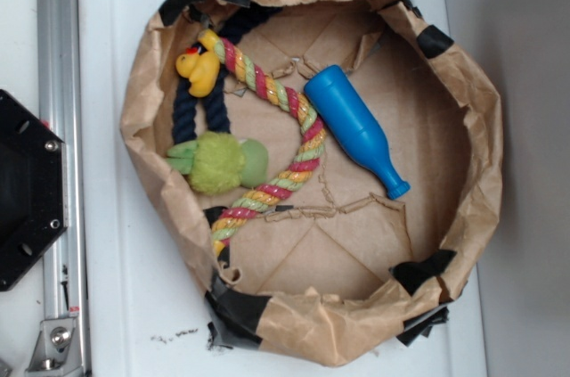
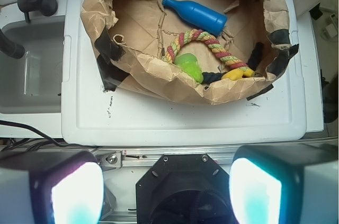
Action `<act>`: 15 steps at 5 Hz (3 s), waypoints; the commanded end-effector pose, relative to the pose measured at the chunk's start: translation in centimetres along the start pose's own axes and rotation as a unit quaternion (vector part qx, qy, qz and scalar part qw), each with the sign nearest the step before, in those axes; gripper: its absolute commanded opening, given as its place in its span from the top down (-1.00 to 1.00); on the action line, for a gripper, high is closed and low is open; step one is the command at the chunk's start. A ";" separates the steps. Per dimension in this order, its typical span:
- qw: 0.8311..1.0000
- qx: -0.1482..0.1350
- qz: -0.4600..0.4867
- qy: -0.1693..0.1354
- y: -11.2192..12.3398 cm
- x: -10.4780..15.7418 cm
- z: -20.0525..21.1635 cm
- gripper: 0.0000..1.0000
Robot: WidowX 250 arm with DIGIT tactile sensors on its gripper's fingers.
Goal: Grab the green animal.
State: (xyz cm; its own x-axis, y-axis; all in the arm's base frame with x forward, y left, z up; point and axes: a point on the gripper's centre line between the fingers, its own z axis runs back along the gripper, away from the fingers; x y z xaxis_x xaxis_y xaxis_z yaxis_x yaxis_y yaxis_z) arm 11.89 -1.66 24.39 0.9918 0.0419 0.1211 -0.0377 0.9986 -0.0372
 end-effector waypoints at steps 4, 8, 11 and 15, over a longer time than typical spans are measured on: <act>0.968 0.237 0.049 0.069 5.6 9.7 -7.5 -1.00; 0.984 0.157 0.038 0.077 7.1 10.5 -12.3 -1.00; 0.995 0.056 -0.042 0.074 5.3 7.8 -17.5 -1.00; 0.994 0.039 -0.074 0.068 2.9 7.0 -21.8 1.00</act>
State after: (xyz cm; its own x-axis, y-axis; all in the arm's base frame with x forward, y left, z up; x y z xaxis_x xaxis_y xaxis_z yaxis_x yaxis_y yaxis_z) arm 20.70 0.36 3.22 0.9939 -0.0977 -0.0517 0.1001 0.9939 0.0471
